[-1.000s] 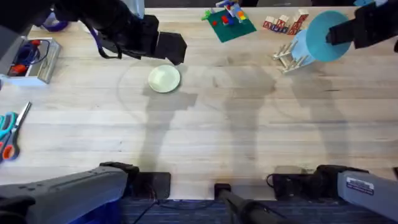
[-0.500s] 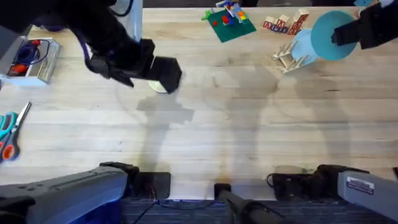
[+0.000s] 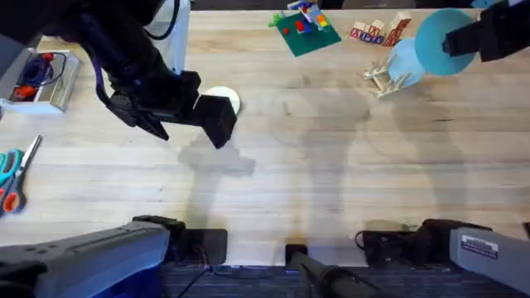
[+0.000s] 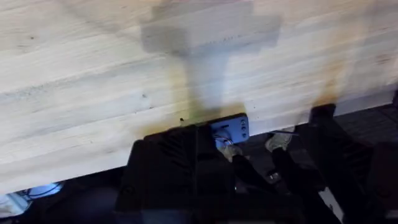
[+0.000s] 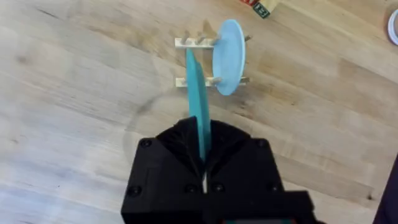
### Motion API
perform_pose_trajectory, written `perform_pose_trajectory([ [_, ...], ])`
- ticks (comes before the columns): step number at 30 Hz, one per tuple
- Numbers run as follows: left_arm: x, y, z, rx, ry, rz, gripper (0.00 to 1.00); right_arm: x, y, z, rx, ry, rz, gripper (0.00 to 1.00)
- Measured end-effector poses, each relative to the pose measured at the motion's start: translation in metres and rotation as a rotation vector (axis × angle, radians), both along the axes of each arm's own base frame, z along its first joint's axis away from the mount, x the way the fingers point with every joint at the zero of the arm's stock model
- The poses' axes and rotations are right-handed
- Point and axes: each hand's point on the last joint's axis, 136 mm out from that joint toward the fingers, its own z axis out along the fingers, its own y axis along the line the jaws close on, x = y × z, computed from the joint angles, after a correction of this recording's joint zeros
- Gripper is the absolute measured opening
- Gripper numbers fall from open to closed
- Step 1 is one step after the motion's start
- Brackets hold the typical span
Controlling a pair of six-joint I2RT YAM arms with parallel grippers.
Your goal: Pick up the plates from the table one by one and place each into a slot on the dish rack.
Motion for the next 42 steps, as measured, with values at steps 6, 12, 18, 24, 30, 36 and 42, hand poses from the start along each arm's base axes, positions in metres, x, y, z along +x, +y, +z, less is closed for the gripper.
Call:
perform_pose_trajectory([
  [6,0.0,0.0,0.0,0.0,0.0,0.0,0.993,0.002,-0.002,0.002,-0.002,-0.011,-0.004,0.03],
  [12,0.0,0.0,0.0,0.0,0.0,0.0,0.993,0.003,-0.007,0.003,-0.007,-0.018,-0.015,0.03],
  [18,0.0,0.0,0.0,0.0,0.0,0.0,0.993,0.01,-0.009,0.001,-0.016,-0.026,-0.005,0.03],
  [24,0.0,0.0,0.0,0.0,0.0,0.0,0.993,0.023,-0.011,-0.017,-0.012,0.011,-0.001,0.03],
  [30,0.0,0.0,0.0,0.0,0.0,0.0,0.993,0.03,-0.012,-0.023,-0.011,0.017,-0.002,0.03],
  [36,0.0,0.0,0.0,0.0,0.0,0.0,0.993,0.038,-0.014,-0.029,-0.011,0.018,-0.001,0.03],
  [42,0.0,0.0,0.0,0.0,0.0,0.0,0.993,0.042,-0.014,-0.035,-0.009,0.03,-0.001,0.03],
])
